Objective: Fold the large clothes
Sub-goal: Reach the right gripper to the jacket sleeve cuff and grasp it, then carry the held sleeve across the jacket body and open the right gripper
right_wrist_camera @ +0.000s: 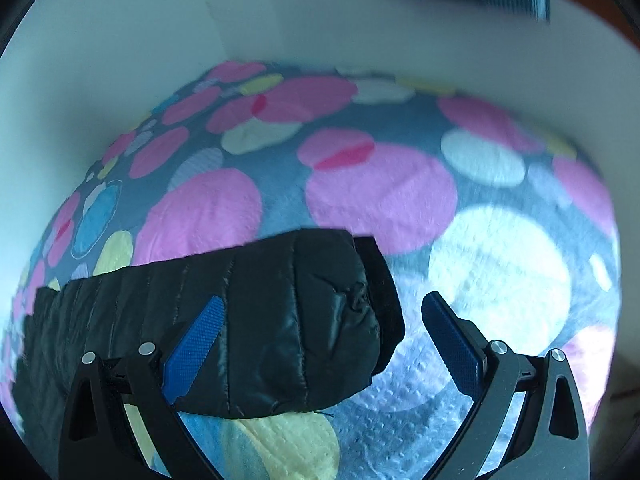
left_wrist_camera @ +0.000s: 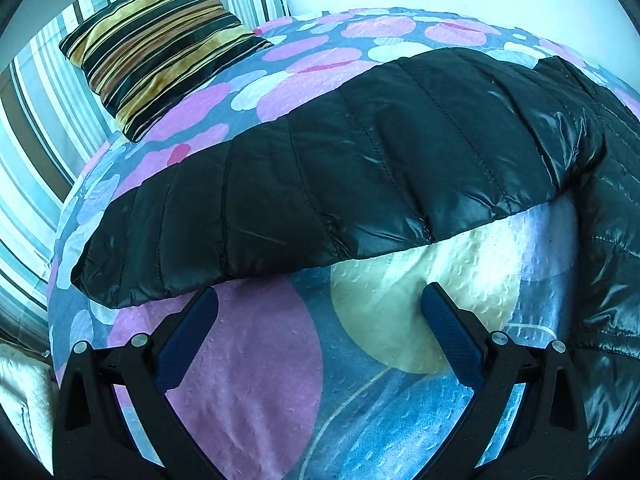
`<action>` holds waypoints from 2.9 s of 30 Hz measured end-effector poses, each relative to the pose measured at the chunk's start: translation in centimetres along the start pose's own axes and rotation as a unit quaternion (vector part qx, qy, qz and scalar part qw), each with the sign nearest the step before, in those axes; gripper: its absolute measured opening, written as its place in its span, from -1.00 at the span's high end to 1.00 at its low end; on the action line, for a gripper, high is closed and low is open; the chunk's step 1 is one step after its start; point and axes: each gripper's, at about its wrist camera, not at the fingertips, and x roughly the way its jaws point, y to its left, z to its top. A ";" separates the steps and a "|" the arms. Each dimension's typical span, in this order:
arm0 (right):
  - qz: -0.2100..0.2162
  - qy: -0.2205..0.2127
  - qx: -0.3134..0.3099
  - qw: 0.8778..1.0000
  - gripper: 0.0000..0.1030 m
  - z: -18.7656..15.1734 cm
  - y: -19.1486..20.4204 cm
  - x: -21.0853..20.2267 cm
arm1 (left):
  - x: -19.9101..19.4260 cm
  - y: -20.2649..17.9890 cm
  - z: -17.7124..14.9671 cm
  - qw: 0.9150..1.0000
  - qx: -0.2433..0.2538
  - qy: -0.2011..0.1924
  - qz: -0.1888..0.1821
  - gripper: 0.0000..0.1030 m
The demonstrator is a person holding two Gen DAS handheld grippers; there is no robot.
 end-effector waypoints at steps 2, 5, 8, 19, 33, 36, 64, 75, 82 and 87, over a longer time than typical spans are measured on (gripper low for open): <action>0.007 0.010 0.012 1.000 -0.90 -0.6 -0.3 0.0 | 0.1 0.1 0.0 1.000 0.000 -0.001 0.000 -0.96; 0.008 0.016 0.004 1.000 -0.90 -1.4 0.2 0.5 | 0.1 -0.1 0.0 1.000 0.003 -0.001 0.006 -0.96; 0.000 0.024 0.009 1.000 -0.90 -1.6 0.1 1.8 | 0.0 -0.2 0.0 1.000 0.005 -0.003 0.011 -0.96; 0.032 -0.036 -0.035 0.998 0.50 -1.9 4.4 -0.3 | -0.3 -0.7 -0.1 1.000 0.008 -0.004 0.020 -0.96; 0.151 -0.094 -0.240 0.954 0.56 -7.9 25.1 -7.5 | -0.2 -0.6 0.0 1.000 0.006 -0.003 0.017 -0.96; 0.184 -0.087 -0.282 0.938 0.56 -10.7 30.2 -8.5 | -0.2 -0.6 -0.1 1.000 0.005 -0.002 0.014 -0.96; 0.306 0.035 -0.575 0.758 0.56 -39.1 51.4 -12.4 | 0.7 1.4 0.0 0.999 -0.033 0.015 -0.039 -0.96; 0.336 0.046 -0.569 0.749 0.11 -37.9 49.8 -13.8 | 0.8 1.4 0.0 0.999 -0.034 0.015 -0.040 -0.96; 0.367 -0.009 -0.506 0.780 -0.04 -29.9 44.0 -17.4 | 0.8 1.3 -0.1 0.999 -0.033 0.015 -0.039 -0.96; 0.276 -0.061 -0.419 0.863 0.23 -19.4 39.0 -13.5 | 0.8 1.4 -0.1 0.999 -0.033 0.015 -0.039 -0.96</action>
